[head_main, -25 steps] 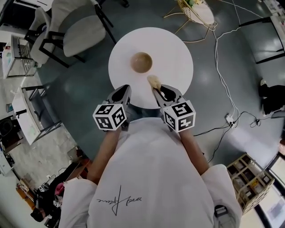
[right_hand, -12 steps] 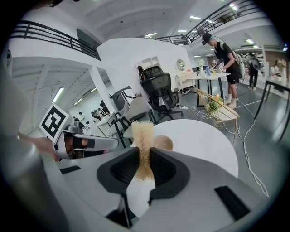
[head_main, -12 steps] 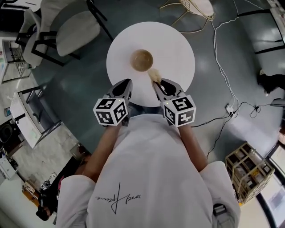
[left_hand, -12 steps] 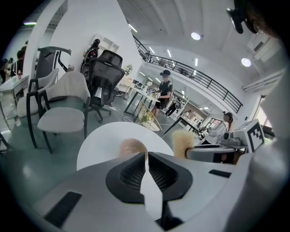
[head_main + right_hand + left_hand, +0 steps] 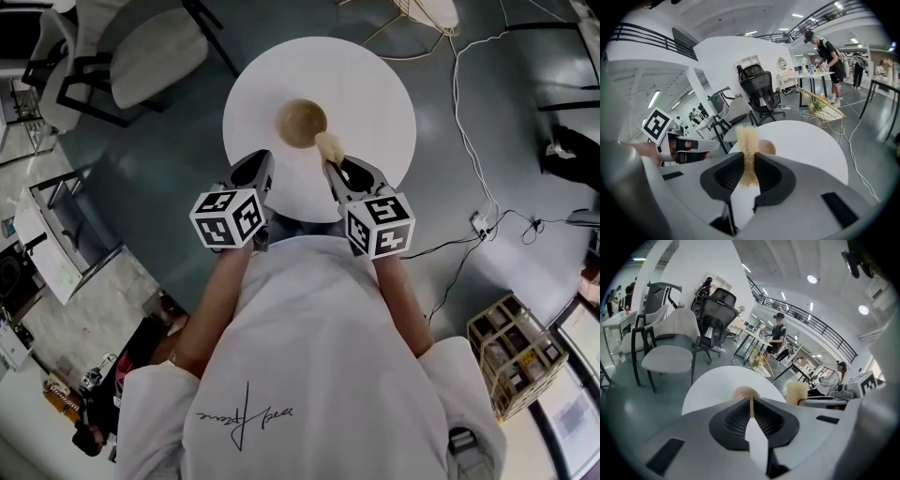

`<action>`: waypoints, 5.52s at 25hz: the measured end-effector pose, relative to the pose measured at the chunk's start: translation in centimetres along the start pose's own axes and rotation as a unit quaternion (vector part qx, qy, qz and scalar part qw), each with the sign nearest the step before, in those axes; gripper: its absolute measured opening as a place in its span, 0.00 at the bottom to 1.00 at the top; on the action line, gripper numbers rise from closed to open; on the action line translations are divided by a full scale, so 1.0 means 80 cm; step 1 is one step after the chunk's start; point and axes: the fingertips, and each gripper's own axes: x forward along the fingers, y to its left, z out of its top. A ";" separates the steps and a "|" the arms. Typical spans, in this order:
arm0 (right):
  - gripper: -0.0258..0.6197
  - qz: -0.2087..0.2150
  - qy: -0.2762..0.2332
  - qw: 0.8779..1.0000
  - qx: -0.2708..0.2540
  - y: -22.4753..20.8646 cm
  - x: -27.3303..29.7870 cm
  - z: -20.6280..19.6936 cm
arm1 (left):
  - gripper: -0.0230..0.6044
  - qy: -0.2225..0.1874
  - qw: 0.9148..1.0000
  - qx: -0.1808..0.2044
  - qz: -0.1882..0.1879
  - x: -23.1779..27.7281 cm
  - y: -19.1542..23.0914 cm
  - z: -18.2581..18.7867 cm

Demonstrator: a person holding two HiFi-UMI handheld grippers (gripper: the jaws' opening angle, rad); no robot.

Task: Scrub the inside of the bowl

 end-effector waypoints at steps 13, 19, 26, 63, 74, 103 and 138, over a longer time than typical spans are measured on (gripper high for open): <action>0.17 0.003 0.017 1.000 0.017 0.000 0.025 0.009 | 0.05 0.044 0.999 0.007 0.009 0.036 0.028 -0.013; 0.17 -0.012 0.020 0.999 0.029 -0.013 0.025 0.007 | 0.06 0.064 0.998 -0.003 -0.004 0.063 0.038 -0.022; 0.17 -0.018 0.024 0.999 0.035 -0.020 0.028 0.005 | 0.11 0.068 0.998 -0.020 -0.003 0.077 0.044 -0.016; 0.17 -0.037 0.048 0.997 0.037 -0.049 0.057 0.001 | 0.15 0.136 0.988 -0.073 -0.005 0.127 0.069 -0.047; 0.17 -0.034 0.066 0.997 0.038 -0.057 0.067 -0.010 | 0.13 0.131 0.987 -0.097 -0.005 0.128 0.069 -0.047; 0.17 -0.039 0.111 0.992 0.038 -0.070 0.088 -0.057 | 0.07 0.147 0.979 -0.138 -0.010 0.138 0.063 -0.049; 0.17 -0.023 0.116 0.992 0.052 -0.051 0.085 -0.069 | 0.06 0.142 0.978 -0.155 0.005 0.137 0.060 -0.050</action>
